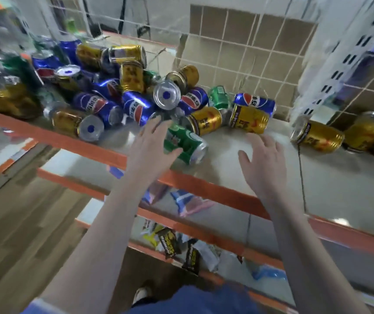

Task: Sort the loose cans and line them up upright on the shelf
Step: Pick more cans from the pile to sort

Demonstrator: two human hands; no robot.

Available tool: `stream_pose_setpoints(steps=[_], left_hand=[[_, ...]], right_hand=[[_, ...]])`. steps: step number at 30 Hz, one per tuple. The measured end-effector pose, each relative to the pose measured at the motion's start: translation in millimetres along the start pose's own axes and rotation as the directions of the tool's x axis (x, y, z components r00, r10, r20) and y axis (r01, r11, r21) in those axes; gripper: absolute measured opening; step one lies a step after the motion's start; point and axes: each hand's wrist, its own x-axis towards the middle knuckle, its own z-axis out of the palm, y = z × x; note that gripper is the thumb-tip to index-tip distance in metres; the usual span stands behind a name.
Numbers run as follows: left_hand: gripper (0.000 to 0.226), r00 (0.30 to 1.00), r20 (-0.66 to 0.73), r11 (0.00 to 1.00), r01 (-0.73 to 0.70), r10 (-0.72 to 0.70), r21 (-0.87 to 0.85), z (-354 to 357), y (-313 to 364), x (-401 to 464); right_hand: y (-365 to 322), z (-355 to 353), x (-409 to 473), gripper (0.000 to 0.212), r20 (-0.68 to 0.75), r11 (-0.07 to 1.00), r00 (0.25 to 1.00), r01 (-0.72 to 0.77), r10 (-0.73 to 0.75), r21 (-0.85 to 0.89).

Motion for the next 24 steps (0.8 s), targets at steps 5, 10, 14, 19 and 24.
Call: stream_pose_setpoints(steps=[5, 10, 14, 19, 24], left_hand=[[0.076, 0.968, 0.135, 0.978, -0.209, 0.210, -0.024, -5.1, -37.2, 30.4], [0.081, 0.904, 0.228, 0.930, -0.334, 0.363, -0.156, 1.2, -49.7, 47.1], [0.085, 0.900, 0.189, 0.915, -0.361, 0.393, -0.181, 6.0, -54.0, 57.9], [0.075, 0.909, 0.131, 0.917, -0.384, 0.396, -0.103, 10.0, -55.5, 64.6], [0.078, 0.915, 0.203, 0.923, -0.299, 0.349, -0.241, 13.6, -60.0, 65.4]], right_hand=[[-22.4, 13.4, -1.4, 0.043, -0.008, 0.992, 0.993, -0.116, 0.116, -0.039], [-26.0, 20.4, -6.5, 0.045, 0.015, 0.974, 0.976, -0.218, 0.219, -0.061], [-17.9, 18.5, -1.5, 0.044, 0.001, 0.966, 0.970, -0.240, 0.242, -0.097], [-6.7, 8.4, 7.0, 0.043, -0.034, 0.963, 0.969, -0.247, 0.244, -0.110], [14.3, 7.0, 22.0, 0.039, -0.053, 0.968, 0.976, -0.217, 0.212, -0.126]])
